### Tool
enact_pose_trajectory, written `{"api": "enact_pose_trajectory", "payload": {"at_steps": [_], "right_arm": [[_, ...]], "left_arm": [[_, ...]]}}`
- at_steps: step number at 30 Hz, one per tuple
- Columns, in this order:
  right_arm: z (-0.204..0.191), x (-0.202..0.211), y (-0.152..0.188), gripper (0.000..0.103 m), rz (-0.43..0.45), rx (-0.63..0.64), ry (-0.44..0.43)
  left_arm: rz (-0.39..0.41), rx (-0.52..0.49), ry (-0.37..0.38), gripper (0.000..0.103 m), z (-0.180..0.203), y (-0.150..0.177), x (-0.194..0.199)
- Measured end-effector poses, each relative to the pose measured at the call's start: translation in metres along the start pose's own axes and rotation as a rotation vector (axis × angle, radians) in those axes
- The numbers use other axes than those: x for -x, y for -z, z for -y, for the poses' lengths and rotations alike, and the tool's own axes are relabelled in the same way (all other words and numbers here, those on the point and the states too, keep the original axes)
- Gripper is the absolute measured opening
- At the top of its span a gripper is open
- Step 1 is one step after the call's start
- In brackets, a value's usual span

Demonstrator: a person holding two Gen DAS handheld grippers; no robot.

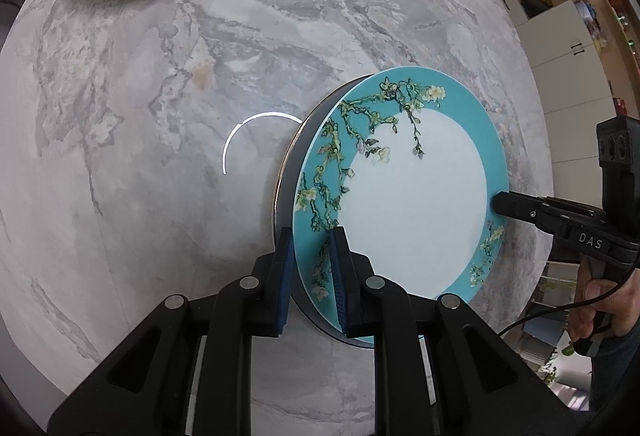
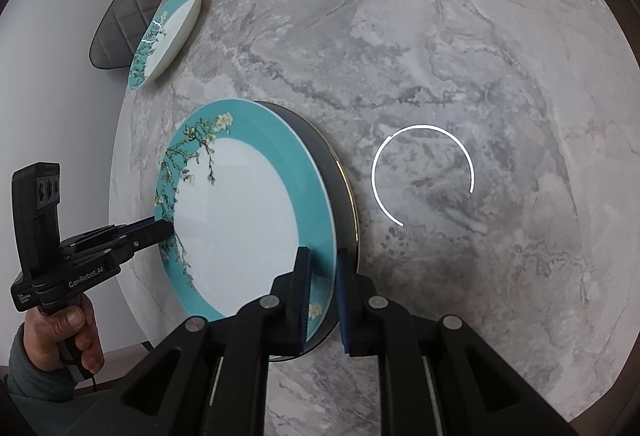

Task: Organize plates and bowls
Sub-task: 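Lift the teal plate with both grippers and lower it onto the grey plate, then open both grippers and release the teal plate on the stack, then move both grippers to the rim of the smaller teal floral plate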

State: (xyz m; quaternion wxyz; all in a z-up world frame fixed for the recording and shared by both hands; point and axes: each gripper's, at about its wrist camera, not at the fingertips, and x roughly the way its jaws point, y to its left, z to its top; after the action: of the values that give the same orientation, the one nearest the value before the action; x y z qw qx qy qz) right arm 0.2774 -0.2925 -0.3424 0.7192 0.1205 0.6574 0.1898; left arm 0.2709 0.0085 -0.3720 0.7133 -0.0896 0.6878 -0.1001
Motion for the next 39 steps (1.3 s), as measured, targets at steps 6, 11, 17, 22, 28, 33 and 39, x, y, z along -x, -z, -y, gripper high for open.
{"api": "enact_pose_trajectory", "payload": {"at_steps": [6,11,17,22,28,33,39], "right_arm": [[-0.015,-0.001,0.004,0.017,0.008,0.058,0.096],[-0.024,-0.004,0.004,0.020,0.008,0.092,0.165],[-0.037,-0.008,0.003,0.021,0.015,0.152,0.256],[-0.045,-0.013,0.005,0.021,0.017,0.191,0.292],[-0.042,-0.011,0.006,0.021,0.038,0.172,0.276],[-0.038,0.001,0.008,0.084,0.094,0.133,0.323],[-0.051,0.026,0.014,0.103,0.253,0.297,0.381]], "left_arm": [[0.017,-0.017,-0.029,0.016,0.006,0.002,0.000],[0.014,-0.035,-0.065,0.019,0.011,0.001,-0.001],[0.025,-0.055,-0.077,0.041,0.025,0.000,-0.005],[0.030,-0.076,-0.112,0.064,0.039,0.001,-0.013],[0.044,-0.034,-0.067,0.064,0.034,0.000,-0.011],[0.051,0.000,-0.043,0.064,0.026,0.004,-0.006],[0.124,0.115,0.009,0.083,-0.001,0.013,0.014]]}}
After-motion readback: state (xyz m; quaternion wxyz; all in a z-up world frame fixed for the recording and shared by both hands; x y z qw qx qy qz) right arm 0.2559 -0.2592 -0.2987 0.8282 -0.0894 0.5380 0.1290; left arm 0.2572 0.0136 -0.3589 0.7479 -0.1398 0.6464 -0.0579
